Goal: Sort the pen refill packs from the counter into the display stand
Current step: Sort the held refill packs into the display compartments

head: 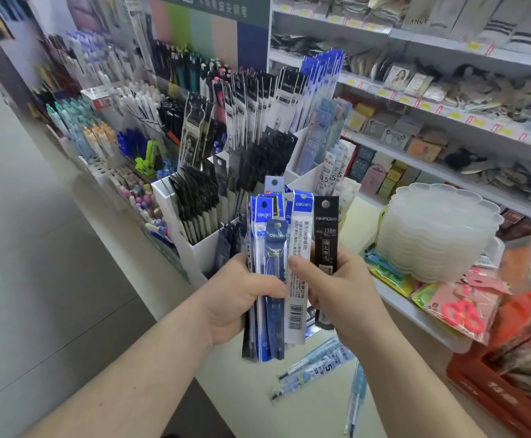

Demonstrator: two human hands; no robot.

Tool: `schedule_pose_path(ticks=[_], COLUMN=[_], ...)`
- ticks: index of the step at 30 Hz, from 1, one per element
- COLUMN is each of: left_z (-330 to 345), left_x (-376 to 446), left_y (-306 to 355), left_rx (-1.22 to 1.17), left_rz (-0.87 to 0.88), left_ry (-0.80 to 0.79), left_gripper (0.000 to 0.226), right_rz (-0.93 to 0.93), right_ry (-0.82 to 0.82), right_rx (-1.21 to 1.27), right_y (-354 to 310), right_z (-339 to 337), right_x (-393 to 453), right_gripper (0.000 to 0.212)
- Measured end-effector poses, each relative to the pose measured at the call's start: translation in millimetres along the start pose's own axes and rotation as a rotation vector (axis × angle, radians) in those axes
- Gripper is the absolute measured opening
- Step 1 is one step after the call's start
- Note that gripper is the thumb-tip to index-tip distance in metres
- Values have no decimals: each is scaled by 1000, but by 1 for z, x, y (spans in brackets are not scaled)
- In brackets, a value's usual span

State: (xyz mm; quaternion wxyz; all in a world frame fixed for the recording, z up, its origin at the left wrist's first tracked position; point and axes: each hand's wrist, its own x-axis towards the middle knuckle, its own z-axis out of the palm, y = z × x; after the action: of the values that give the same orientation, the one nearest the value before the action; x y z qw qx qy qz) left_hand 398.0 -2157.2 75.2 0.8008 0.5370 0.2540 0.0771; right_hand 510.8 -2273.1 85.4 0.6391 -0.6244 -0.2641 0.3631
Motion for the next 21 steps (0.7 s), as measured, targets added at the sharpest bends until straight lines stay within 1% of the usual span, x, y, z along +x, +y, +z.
schedule_pose_path(ticks=[2,4,6,8,11,14,15,17,18,19,21], left_z=[-2,-4,-6,-7,-8,-6,-5,-5,-5,-6,-6], left_x=[-2,-2,-2,-2,-1,-1,-2,-2,-2,-2,-1], left_y=[1,2,3,4,5,7,8,9,9,10,11], left_rx=[10,3,-5,2,-11,-32,-30,-21,-22,-27,-44], left_rz=[-3,-11,-27,-38,-38,-18,-12,-5,-2,2,11], left_ry=[-3,11,45,73,99,124,127,134,136,135,130], left_gripper=[57,56,57,58,56,56,53,39,35,35,43], right_rz=[-20,-17,10,36,36,16,24,47,60,70,78], right_ry=[-1,33,49,34,8,22,30,37,48,66,75], right_rx=[-8,16,77,87,83,114,148,198,212,215,215], right_y=[1,1,4,5,6,5,4,1,-1,-2,-4], right_z=[-2,-4,-6,-7,-9,-13,-14,-16,-16,-16,-13], right_x=[1,3,6,8,10,12,12,13,13,14,15], right_gripper=[15,13,12,11,24,40,41,26,23,25,34])
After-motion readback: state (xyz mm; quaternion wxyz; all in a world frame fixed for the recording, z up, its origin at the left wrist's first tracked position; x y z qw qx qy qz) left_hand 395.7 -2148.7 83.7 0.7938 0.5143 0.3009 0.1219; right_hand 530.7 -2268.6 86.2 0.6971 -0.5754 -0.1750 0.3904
